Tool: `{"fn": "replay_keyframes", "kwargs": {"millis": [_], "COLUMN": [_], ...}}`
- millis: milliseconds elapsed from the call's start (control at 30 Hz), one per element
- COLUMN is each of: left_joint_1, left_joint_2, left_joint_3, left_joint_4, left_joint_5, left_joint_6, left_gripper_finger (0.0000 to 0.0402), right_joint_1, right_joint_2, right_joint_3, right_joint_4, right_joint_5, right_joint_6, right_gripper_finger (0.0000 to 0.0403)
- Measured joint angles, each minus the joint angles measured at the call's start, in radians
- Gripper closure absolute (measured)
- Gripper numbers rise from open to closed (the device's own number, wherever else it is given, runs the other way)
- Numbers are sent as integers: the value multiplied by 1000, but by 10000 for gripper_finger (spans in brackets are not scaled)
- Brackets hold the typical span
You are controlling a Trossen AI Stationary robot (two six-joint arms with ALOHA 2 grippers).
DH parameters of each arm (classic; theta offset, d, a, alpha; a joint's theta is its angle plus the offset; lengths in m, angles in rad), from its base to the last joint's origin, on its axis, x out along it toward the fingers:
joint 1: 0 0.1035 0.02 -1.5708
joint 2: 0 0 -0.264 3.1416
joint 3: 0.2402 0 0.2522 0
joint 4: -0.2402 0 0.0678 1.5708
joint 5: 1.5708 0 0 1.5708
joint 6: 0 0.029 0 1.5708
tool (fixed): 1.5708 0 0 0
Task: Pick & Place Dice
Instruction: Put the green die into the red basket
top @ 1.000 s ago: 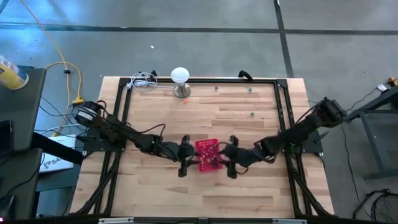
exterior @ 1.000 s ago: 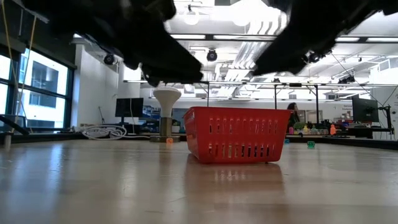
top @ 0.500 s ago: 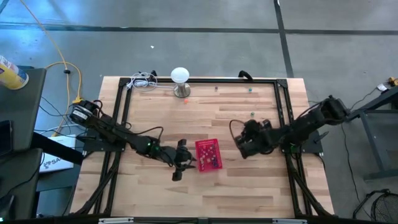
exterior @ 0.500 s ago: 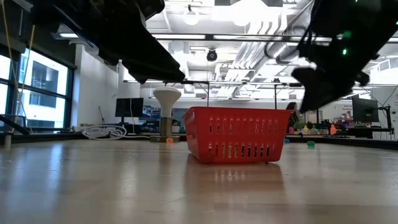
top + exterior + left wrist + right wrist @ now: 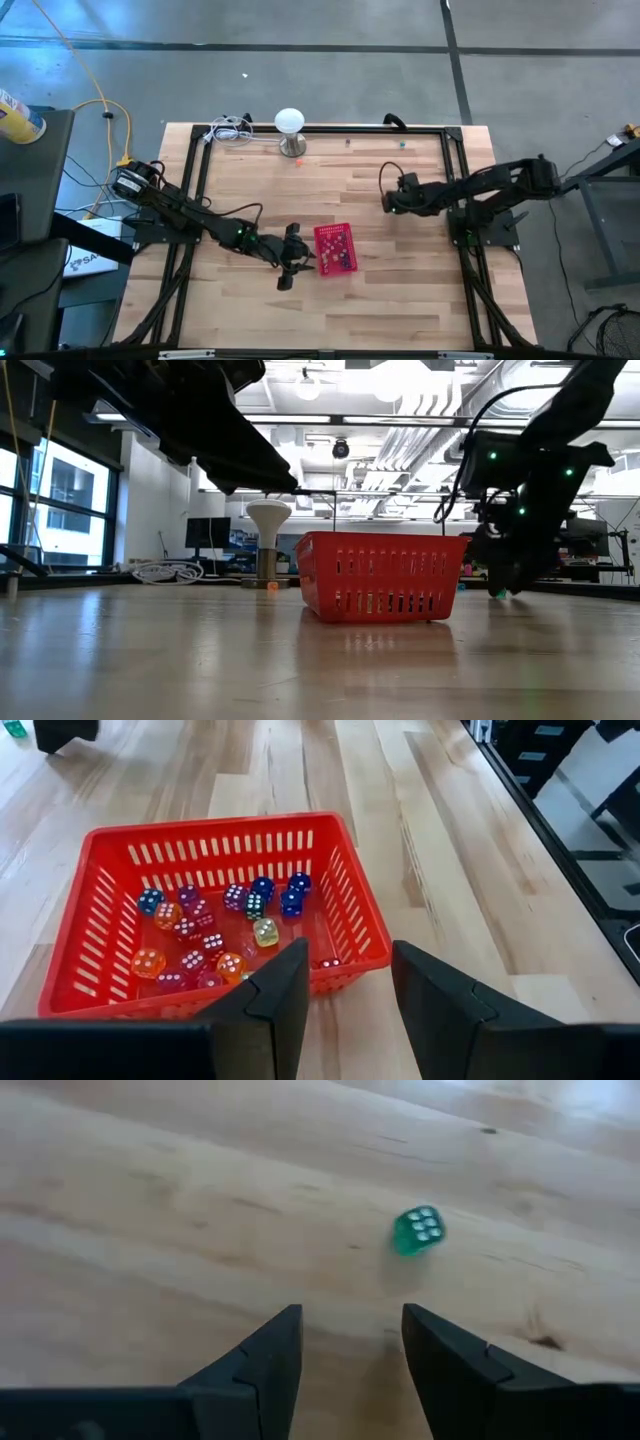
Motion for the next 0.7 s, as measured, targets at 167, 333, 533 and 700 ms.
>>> {"fn": "replay_keyframes", "kwargs": {"millis": [167, 333, 533, 700], "left_joint_1": [0, 0, 0, 0], "left_joint_2": [0, 0, 0, 0], "left_joint_3": [0, 0, 0, 0], "left_joint_4": [-4, -3, -4, -4], "left_joint_5": [0, 0, 1, 1], "left_joint_6": [14, 10, 8, 7], "left_gripper_finger": [263, 263, 263, 263], "right_joint_1": [-52, -105, -153, -186], "right_joint_2": [-2, -1, 0, 0], "right_joint_3": [-6, -7, -9, -9], "right_joint_4": [5, 18, 16, 38], "right_joint_5": [-16, -2, 14, 14], "right_joint_6": [8, -33, -51, -108], "right_gripper_finger": [239, 239, 239, 239]}}
